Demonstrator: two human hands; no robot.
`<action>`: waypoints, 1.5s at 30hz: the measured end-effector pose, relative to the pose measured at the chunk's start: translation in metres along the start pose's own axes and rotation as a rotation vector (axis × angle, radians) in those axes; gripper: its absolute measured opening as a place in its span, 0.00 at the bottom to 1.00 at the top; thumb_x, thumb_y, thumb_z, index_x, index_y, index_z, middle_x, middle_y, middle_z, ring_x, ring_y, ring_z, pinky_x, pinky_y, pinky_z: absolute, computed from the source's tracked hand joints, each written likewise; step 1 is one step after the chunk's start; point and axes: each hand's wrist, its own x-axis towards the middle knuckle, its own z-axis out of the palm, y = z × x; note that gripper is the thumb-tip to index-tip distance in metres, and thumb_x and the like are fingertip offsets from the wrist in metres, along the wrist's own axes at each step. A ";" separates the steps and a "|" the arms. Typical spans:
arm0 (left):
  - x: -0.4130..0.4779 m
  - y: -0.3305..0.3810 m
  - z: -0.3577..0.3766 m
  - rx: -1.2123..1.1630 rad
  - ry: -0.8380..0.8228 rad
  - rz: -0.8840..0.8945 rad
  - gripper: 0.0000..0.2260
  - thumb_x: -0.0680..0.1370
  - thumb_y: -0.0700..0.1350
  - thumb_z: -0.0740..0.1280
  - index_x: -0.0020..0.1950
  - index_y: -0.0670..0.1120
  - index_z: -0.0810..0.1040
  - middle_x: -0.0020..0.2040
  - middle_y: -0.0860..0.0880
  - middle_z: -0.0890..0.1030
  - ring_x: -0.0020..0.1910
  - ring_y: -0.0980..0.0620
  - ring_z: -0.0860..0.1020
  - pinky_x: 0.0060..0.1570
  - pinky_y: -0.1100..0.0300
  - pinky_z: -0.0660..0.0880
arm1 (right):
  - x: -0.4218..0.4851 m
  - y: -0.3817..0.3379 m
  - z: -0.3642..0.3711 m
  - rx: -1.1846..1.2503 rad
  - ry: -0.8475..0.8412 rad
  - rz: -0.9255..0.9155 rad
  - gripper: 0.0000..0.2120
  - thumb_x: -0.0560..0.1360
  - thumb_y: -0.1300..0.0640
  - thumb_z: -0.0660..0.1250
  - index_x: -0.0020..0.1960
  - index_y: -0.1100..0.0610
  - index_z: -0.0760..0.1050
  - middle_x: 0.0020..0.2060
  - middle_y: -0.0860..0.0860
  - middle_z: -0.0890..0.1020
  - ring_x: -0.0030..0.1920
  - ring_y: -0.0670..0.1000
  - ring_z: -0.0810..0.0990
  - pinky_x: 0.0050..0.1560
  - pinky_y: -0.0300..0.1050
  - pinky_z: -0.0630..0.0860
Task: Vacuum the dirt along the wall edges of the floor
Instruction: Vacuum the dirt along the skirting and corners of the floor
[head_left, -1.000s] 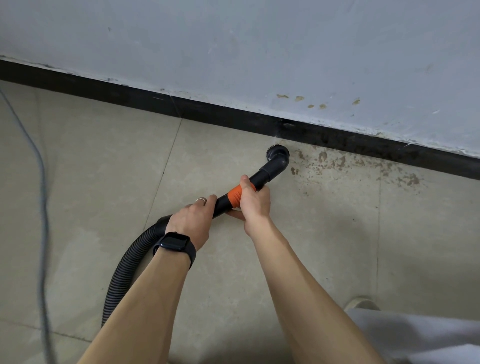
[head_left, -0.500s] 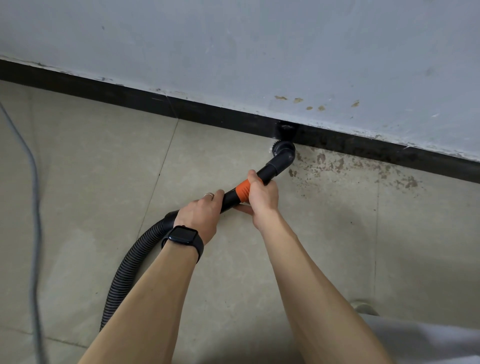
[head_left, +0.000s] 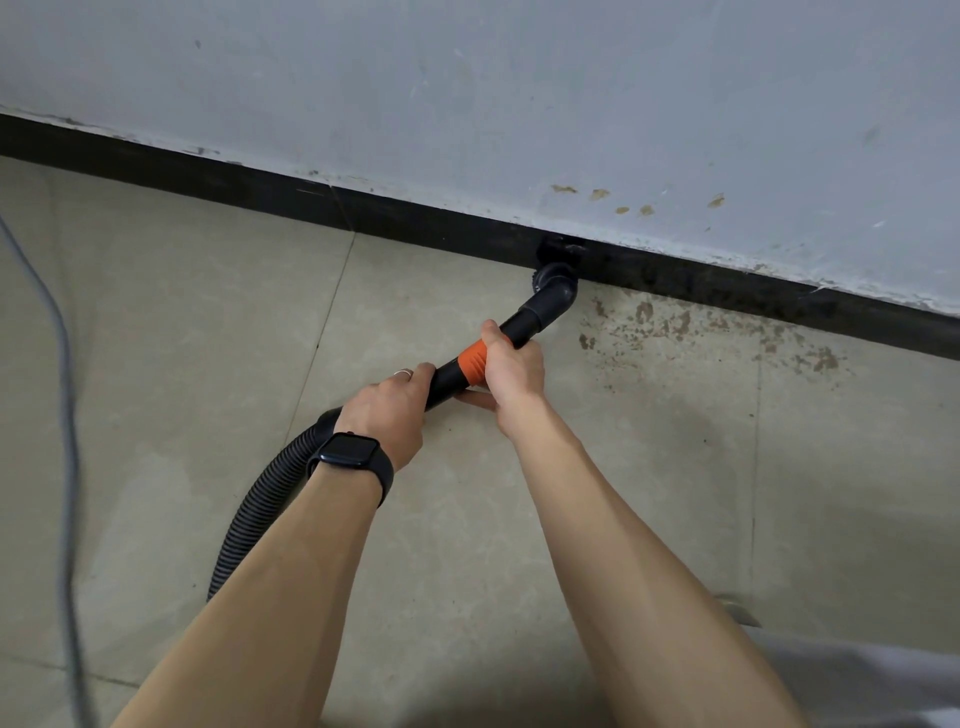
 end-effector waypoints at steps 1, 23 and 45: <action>-0.001 -0.001 -0.001 0.011 -0.006 0.003 0.17 0.78 0.39 0.64 0.65 0.47 0.65 0.53 0.46 0.76 0.47 0.41 0.78 0.38 0.53 0.68 | -0.002 0.001 0.000 0.009 -0.006 0.005 0.21 0.79 0.45 0.68 0.65 0.56 0.69 0.56 0.56 0.79 0.52 0.60 0.84 0.44 0.62 0.86; -0.067 -0.013 0.025 0.134 -0.196 0.176 0.19 0.74 0.39 0.64 0.61 0.53 0.65 0.53 0.51 0.77 0.48 0.43 0.79 0.42 0.52 0.74 | -0.090 0.091 -0.030 0.246 0.159 0.151 0.24 0.82 0.47 0.66 0.71 0.57 0.63 0.53 0.51 0.73 0.45 0.51 0.79 0.41 0.51 0.86; -0.048 0.018 0.018 0.169 -0.135 0.097 0.16 0.75 0.37 0.64 0.60 0.47 0.64 0.53 0.47 0.76 0.49 0.41 0.79 0.39 0.52 0.71 | -0.065 0.060 -0.040 0.186 0.114 0.095 0.21 0.82 0.47 0.67 0.69 0.56 0.67 0.55 0.52 0.76 0.51 0.54 0.80 0.43 0.56 0.86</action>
